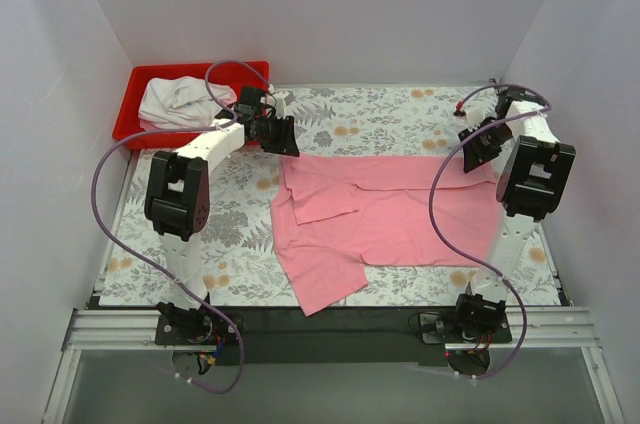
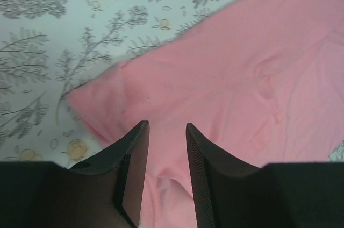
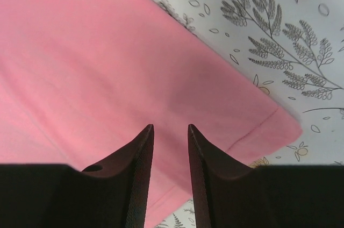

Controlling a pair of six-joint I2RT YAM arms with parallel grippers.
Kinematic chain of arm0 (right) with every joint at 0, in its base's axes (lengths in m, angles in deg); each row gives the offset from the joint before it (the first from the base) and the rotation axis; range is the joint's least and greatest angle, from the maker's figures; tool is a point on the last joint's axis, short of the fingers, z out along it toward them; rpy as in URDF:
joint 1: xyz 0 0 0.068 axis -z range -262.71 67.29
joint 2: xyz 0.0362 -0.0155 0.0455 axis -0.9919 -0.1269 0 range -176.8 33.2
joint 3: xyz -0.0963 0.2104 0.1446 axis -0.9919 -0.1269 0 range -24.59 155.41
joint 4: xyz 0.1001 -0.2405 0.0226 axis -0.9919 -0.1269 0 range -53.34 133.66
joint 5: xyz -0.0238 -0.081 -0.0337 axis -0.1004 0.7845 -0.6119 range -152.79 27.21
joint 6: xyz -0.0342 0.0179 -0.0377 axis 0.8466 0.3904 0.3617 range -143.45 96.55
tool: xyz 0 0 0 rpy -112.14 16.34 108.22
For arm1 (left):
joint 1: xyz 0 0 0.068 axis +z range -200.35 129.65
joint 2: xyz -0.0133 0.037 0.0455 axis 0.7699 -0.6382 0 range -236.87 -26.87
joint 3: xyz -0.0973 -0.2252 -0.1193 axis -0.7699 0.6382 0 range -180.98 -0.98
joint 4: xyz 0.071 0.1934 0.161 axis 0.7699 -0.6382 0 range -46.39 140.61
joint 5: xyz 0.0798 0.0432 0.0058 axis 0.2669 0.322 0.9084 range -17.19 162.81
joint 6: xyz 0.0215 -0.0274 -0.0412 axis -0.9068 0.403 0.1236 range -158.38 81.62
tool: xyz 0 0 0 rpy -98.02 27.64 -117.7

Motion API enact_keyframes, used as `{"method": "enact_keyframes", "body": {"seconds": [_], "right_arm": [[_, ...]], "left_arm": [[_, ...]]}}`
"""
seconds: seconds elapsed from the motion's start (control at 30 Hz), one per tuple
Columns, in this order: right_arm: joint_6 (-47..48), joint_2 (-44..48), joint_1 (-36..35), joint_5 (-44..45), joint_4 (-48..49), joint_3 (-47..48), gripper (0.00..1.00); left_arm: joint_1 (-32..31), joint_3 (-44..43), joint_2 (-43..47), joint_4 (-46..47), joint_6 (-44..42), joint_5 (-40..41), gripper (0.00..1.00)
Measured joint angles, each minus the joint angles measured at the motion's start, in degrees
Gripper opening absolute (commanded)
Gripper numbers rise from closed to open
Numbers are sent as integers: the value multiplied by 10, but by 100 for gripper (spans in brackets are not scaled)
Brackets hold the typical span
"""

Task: Fold and stack the t-shirts
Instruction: Fold the tshirt

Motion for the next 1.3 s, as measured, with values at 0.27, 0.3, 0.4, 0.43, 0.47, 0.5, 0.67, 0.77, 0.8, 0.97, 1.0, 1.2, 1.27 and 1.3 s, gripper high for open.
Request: {"method": "enact_keyframes", "body": {"seconds": [0.27, 0.3, 0.4, 0.43, 0.47, 0.5, 0.67, 0.77, 0.8, 0.97, 1.0, 1.2, 1.27, 1.3], "right_arm": [[-30, -28, 11, 49, 39, -18, 36], [-30, -28, 11, 53, 41, -18, 36], [-32, -28, 11, 60, 42, -18, 36], [-32, -28, 10, 62, 42, -18, 36], [-32, -28, 10, 63, 42, -18, 36], [-32, -28, 10, 64, 42, -18, 36], [-34, -28, 10, 64, 43, -18, 36], [-34, -28, 10, 66, 43, -18, 36], [-34, -28, 10, 66, 43, -18, 36], [-35, -28, 9, 73, 45, -18, 35], [-36, -28, 9, 76, 46, -18, 35], [-44, -28, 7, 104, 60, -19, 36], [-47, -26, 5, 115, 66, -22, 36], [-50, -24, 5, 119, 70, -25, 36]], "left_arm": [[30, -69, -63, -12, -23, 66, 31], [29, -70, -66, -15, -27, 73, 31], [28, -70, -74, -26, -37, 87, 32], [28, -70, -76, -28, -39, 91, 32], [26, -70, -78, -29, -41, 93, 32], [26, -70, -80, -30, -42, 94, 32], [26, -73, -92, -35, -45, 100, 32], [26, -84, -106, -41, -46, 103, 26], [26, -88, -109, -43, -47, 103, 22], [26, -95, -113, -49, -47, 113, 0], [26, -95, -113, -49, -46, 120, 0], [23, -84, -100, -50, -41, 176, 0], [22, -75, -88, -52, -39, 195, 0], [21, -71, -83, -52, -39, 205, 0]]}}
